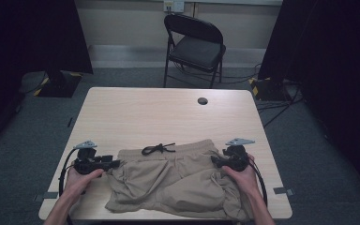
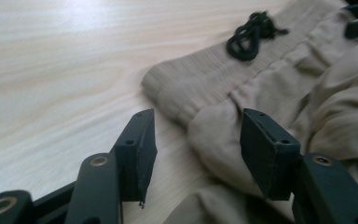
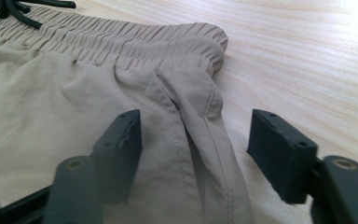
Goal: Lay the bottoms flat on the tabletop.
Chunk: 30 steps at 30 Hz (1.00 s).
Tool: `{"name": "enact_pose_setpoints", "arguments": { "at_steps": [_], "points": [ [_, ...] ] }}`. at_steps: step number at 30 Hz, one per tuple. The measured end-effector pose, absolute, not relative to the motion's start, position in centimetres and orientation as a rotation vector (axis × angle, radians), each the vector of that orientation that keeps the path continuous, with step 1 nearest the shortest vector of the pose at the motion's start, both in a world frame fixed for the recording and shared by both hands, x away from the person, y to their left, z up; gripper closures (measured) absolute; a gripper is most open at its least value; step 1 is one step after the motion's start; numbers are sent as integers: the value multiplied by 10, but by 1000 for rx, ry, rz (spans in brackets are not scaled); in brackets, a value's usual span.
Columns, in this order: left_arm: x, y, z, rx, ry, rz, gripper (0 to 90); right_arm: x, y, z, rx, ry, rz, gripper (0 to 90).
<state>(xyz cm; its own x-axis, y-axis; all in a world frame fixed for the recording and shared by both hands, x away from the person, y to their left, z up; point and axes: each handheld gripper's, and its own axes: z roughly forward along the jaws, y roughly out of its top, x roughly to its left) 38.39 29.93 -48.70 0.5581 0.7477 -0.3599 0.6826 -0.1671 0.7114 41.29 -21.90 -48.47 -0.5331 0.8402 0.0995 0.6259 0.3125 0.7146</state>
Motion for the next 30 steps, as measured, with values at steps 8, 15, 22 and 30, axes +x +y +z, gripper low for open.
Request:
{"name": "enact_pose_setpoints", "arguments": {
  "at_steps": [8, 15, 22, 30],
  "points": [
    [382, 288, -491, 1925, 1160, 67, 532, 411, -215, -491, 1293, 2292, 1041, 504],
    [383, 286, -497, 1920, 1170, 57, 647, 409, -215, -491, 1277, 2322, 1076, 759],
    [387, 281, -497, 1956, 1141, 46, 810, 411, -213, -491, 1262, 2354, 1099, 834],
    [389, 286, -487, 1854, 1145, 80, 864, 411, -215, -486, 1269, 2322, 1163, 854]
  ]
}}
